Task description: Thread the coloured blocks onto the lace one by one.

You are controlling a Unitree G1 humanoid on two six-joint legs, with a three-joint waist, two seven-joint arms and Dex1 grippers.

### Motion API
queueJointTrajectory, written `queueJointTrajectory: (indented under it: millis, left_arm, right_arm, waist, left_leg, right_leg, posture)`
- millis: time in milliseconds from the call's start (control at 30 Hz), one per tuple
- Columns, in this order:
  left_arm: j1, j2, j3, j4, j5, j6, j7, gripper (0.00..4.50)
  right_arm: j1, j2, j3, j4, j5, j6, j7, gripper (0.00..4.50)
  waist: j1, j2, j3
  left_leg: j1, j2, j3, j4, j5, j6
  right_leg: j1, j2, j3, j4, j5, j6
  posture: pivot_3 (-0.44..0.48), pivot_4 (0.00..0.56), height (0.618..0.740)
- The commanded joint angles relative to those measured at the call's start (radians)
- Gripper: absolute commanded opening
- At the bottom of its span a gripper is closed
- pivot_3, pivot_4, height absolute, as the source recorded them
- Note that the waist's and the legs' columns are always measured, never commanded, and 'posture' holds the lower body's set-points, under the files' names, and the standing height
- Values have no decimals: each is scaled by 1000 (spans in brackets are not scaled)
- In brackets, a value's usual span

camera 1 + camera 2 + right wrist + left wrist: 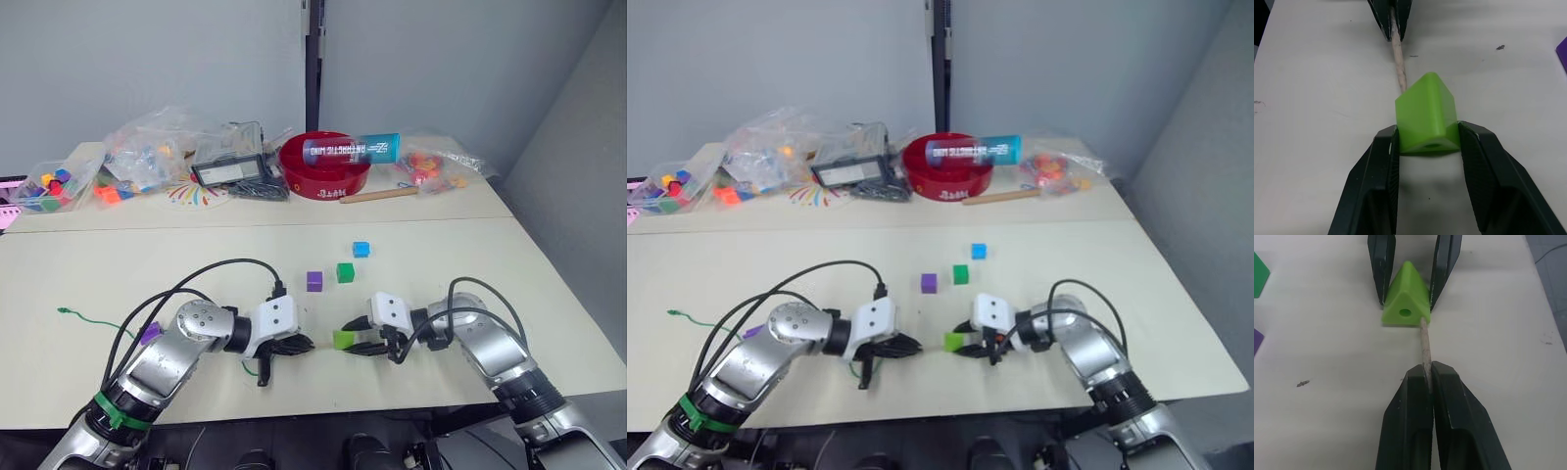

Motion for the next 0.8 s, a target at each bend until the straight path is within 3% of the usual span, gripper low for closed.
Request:
queueJointTrajectory:
  millis: [33, 800]
  left_arm:
    - [-16, -7, -7, -44, 2, 11, 13, 0]
    - [-57, -66, -22, -27, 17, 34, 44, 0]
  right_arm:
    - [17, -5, 28, -3, -49, 10, -24, 1289]
    - [30, -11, 40, -38, -75, -25, -18, 1289]
  waist:
    - [0, 0, 0]
    - [11, 0, 0]
  left_leg:
    - [0, 0, 0, 0, 0, 0]
    - [0, 0, 0, 1, 0, 0]
  right_leg:
    - [0, 0, 0, 0, 0, 0]
    - [1, 0, 0, 0, 0, 0]
  posture:
    - [0, 150, 740]
    - [0, 150, 740]
